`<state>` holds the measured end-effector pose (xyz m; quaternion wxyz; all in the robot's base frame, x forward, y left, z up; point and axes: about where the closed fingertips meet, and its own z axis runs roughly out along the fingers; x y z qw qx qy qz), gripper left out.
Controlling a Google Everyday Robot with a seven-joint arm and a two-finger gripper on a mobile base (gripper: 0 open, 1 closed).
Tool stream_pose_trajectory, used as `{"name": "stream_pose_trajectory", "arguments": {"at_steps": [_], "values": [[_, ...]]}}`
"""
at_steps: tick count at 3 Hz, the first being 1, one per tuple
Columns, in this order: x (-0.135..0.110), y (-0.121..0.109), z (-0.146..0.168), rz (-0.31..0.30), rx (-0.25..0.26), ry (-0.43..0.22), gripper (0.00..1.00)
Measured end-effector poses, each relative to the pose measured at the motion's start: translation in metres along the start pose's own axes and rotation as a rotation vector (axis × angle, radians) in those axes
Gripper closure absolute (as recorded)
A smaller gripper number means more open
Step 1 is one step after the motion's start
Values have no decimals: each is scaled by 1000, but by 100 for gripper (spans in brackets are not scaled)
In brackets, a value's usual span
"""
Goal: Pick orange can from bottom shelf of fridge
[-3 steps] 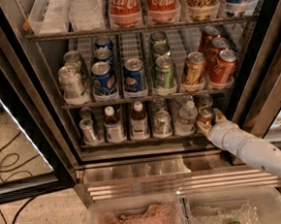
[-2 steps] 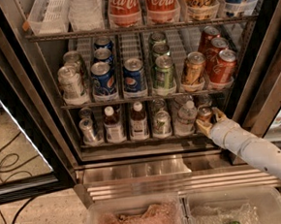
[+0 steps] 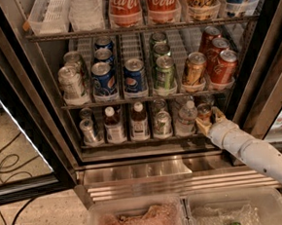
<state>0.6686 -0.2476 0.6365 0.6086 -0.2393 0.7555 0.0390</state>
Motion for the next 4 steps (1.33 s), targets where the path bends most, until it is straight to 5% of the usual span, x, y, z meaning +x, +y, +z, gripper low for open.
{"name": "stream_pose_trajectory", "arguments": {"at_steps": [4], "values": [[-4,-3,20,87,41,-74,100]]}}
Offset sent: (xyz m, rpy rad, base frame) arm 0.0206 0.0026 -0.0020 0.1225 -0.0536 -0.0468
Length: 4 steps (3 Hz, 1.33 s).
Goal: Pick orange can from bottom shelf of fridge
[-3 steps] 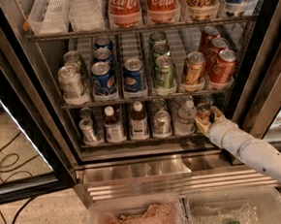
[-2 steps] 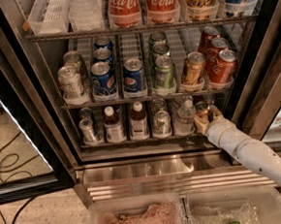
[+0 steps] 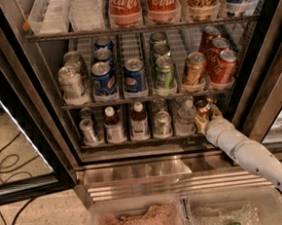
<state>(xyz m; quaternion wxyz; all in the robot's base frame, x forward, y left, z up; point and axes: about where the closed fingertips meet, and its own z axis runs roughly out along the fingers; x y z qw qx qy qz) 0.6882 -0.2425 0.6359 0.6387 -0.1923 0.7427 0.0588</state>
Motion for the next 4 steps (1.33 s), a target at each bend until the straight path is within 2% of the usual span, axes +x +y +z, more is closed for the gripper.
{"name": "stream_pose_trajectory", "arguments": {"at_steps": [1,2,4], "values": [[-2,0,-1,31,-10,-41,100],[9,-24,-19,55,-11,-117,100],[-8,-12,-39,128,-125,-291,100]]}}
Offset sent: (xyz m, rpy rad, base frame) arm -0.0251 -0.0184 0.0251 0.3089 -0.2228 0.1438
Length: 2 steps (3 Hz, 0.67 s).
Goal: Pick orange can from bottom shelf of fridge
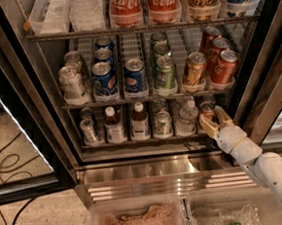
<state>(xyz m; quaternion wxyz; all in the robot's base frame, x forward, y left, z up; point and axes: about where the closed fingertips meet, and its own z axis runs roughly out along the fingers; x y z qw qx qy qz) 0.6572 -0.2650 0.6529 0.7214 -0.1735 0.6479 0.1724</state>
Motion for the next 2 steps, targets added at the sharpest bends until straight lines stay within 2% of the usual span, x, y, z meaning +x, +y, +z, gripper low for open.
{"name": "stream_pose_trajectory", "arguments": {"at_steps": [1,2], "values": [[-9,4,-5,52,-5,-84,100],[-9,4,-5,52,-5,-84,100]]}}
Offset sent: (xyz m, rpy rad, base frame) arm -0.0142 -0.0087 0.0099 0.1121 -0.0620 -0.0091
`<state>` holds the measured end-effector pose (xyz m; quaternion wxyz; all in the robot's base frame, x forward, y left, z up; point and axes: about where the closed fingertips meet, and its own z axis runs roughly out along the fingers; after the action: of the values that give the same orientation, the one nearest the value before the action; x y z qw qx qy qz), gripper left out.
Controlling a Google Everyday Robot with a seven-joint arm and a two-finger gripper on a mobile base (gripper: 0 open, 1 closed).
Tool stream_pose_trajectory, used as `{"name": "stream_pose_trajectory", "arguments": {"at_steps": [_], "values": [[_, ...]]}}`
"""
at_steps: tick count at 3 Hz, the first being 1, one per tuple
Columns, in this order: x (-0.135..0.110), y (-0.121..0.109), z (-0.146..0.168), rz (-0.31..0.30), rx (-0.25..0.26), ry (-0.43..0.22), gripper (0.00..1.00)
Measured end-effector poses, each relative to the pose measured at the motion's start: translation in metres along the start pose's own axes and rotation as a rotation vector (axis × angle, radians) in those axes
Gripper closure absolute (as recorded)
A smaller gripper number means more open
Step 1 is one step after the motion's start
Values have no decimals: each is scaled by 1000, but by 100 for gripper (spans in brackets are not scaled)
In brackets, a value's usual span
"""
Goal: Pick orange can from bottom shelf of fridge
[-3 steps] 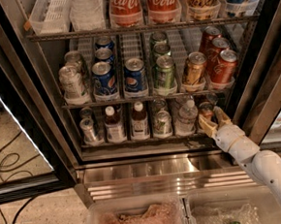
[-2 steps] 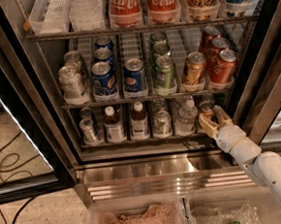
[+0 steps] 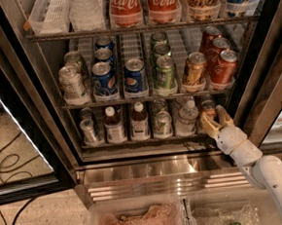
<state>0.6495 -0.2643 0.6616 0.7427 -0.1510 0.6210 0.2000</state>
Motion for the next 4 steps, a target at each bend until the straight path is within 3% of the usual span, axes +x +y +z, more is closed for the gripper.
{"name": "stream_pose_trajectory", "arguments": {"at_steps": [1,3,4], "values": [[-8,3,-2,7,3,-40,100],[-3,3,-2,10,10,-20,100],[-3,0,23,5,-13,-51,100]]}}
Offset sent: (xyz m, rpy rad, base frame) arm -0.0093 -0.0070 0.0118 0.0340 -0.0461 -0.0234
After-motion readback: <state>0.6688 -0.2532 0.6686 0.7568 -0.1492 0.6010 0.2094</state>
